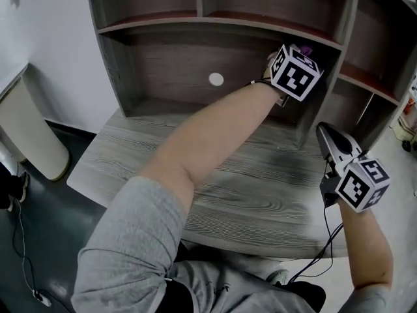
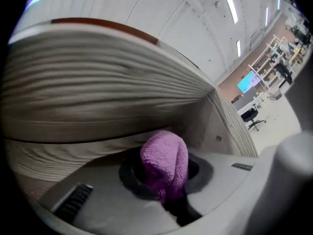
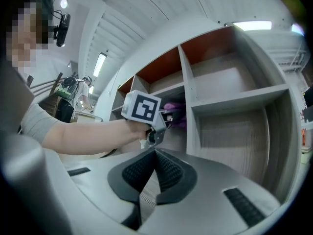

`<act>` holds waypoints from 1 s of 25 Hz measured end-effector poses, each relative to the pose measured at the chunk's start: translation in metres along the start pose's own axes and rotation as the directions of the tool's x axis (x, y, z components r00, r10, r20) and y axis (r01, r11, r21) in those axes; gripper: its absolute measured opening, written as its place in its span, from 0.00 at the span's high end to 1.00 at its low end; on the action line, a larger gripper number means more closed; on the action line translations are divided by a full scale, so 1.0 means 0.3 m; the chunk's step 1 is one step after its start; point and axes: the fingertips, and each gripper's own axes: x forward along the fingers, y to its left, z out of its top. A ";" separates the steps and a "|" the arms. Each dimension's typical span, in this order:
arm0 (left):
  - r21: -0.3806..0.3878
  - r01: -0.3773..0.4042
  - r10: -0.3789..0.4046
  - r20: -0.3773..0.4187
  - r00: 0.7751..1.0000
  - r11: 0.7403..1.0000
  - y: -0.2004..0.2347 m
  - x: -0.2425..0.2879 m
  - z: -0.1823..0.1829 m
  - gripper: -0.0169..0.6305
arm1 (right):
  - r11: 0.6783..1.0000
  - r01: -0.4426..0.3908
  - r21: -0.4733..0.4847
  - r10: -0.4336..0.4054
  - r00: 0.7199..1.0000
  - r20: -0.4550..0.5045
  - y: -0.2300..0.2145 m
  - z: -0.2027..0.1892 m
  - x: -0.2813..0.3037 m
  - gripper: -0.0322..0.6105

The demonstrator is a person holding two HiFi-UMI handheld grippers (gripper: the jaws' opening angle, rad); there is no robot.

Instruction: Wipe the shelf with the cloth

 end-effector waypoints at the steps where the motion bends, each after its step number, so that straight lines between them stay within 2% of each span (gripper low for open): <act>1: 0.006 -0.032 0.032 -0.002 0.999 0.999 0.057 -0.052 -0.027 0.86 | 1.000 -0.004 0.002 0.004 1.000 -0.004 0.016 -0.002 0.011 0.93; 3: -0.018 -0.141 0.140 -0.025 0.990 0.990 0.251 -0.201 -0.113 0.86 | 1.000 -0.018 -0.001 0.018 1.000 -0.022 0.061 -0.006 0.047 0.93; 5: -0.041 -0.292 0.289 -0.072 0.955 0.956 0.518 -0.403 -0.218 0.86 | 0.999 -0.038 -0.007 0.038 0.999 -0.031 0.108 -0.014 0.089 0.93; 6: -0.043 -0.377 0.372 -0.101 0.923 0.925 0.660 -0.516 -0.270 0.86 | 0.999 -0.049 -0.009 0.049 0.998 -0.032 0.130 -0.018 0.110 0.93; 7: -0.044 -0.462 0.453 -0.132 0.882 0.886 0.795 -0.629 -0.318 0.86 | 0.998 -0.060 -0.010 0.060 0.998 -0.031 0.151 -0.024 0.128 0.93; 9: -0.044 -0.604 0.588 -0.184 0.788 0.796 1.025 -0.825 -0.394 0.86 | 0.997 -0.076 -0.011 0.075 0.996 -0.036 0.187 -0.036 0.158 0.93; 11: -0.029 -0.703 0.681 -0.221 0.698 0.711 1.187 -0.946 -0.438 0.86 | 0.997 -0.082 -0.008 0.082 0.996 -0.044 0.217 -0.045 0.183 0.93; 13: 0.004 -0.765 0.741 -0.251 0.623 0.645 1.283 -0.997 -0.465 0.86 | 0.997 -0.082 -0.003 0.082 0.995 -0.051 0.244 -0.052 0.199 0.93; 15: 0.035 -0.806 0.780 -0.282 0.559 0.590 1.334 -1.014 -0.487 0.86 | 0.997 -0.081 0.001 0.081 0.995 -0.061 0.265 -0.058 0.204 0.93; 18: 0.077 -0.846 0.819 -0.309 0.484 0.528 1.391 -1.023 -0.499 0.86 | 0.997 -0.071 0.005 0.071 0.995 -0.073 0.258 -0.063 0.195 0.93; 19: 0.090 -0.851 0.827 -0.309 0.470 0.517 1.408 -1.029 -0.497 0.86 | 0.998 -0.068 0.009 0.069 0.995 -0.073 0.248 -0.064 0.192 0.93; 20: 0.096 -0.852 0.829 -0.308 0.466 0.515 1.420 -1.036 -0.496 0.86 | 0.998 -0.066 0.013 0.067 0.995 -0.072 0.236 -0.065 0.188 0.93; 21: 0.097 -0.847 0.825 -0.308 0.473 0.522 1.421 -1.039 -0.496 0.86 | 0.998 -0.064 0.017 0.065 0.995 -0.072 0.225 -0.066 0.184 0.93; 22: 0.093 -0.837 0.815 -0.308 0.491 0.540 1.407 -1.030 -0.494 0.86 | 0.998 -0.063 0.019 0.064 0.995 -0.072 0.214 -0.066 0.179 0.93; 23: 0.086 -0.820 0.798 -0.304 0.520 0.566 1.374 -1.005 -0.487 0.86 | 0.998 -0.063 0.020 0.064 0.995 -0.072 0.203 -0.066 0.173 0.93; 25: 0.065 -0.771 0.752 -0.283 0.595 0.634 1.252 -0.900 -0.451 0.86 | 0.998 -0.064 0.023 0.065 0.996 -0.068 0.182 -0.063 0.159 0.93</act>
